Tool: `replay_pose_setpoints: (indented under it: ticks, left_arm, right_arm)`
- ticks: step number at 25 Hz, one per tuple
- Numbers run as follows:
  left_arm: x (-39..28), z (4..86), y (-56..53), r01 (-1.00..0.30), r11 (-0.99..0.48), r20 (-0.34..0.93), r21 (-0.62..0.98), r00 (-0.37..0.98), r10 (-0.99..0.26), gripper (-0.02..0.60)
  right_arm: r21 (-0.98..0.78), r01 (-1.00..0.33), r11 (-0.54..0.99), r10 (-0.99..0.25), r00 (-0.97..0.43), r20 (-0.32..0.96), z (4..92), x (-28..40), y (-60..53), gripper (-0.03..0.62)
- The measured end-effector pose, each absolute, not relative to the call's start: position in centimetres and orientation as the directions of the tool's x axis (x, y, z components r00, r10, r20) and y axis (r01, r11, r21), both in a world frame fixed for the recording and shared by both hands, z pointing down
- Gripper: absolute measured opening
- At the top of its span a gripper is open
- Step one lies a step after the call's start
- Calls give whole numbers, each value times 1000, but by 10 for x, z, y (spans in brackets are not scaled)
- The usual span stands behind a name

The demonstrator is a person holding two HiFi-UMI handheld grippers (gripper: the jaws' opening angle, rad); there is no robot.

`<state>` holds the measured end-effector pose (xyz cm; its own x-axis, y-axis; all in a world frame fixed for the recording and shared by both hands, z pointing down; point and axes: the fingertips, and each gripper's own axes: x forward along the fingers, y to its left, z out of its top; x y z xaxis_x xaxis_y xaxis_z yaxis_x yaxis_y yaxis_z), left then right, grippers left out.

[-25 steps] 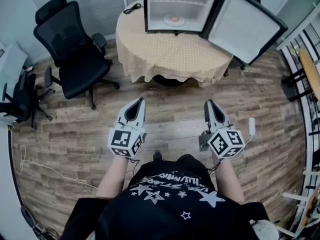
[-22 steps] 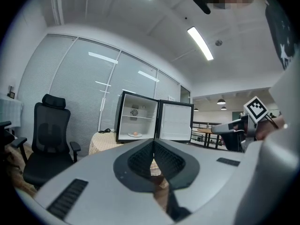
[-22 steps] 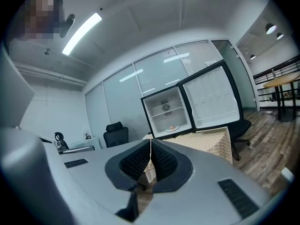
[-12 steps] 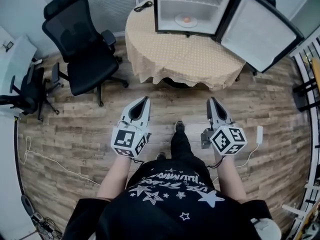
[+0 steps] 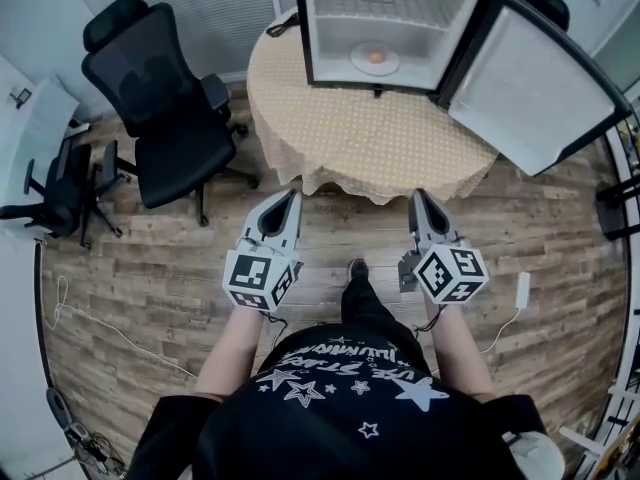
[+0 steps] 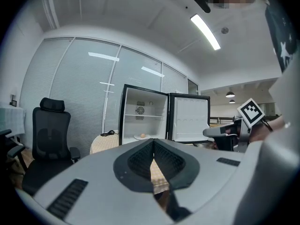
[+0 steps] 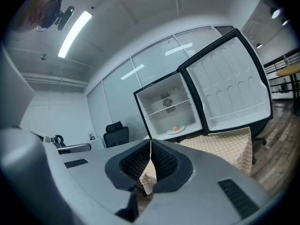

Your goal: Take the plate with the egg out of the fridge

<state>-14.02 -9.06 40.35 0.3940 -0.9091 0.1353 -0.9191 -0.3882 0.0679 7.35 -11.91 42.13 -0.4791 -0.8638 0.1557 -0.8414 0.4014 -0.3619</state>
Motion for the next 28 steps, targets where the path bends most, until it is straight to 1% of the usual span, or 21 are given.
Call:
replay_pose_setpoints:
  ticks: [12, 21, 28]
  left_arm:
    - [-124, 403, -159, -936, -347, 161, 59, 352, -922, 6]
    - [-115, 398, -195, -947, -316, 158, 54, 321, -934, 6]
    - [-93, 404, -229, -949, -311, 163, 59, 317, -934, 6]
  right_arm:
    - [-396, -818, 417, -843, -511, 167, 426, 88, -204, 26]
    - [-424, -783, 455, -822, -553, 138, 422, 90, -249, 26]
    - [-528, -739, 419, -806, -570, 158, 435, 110, -282, 26]
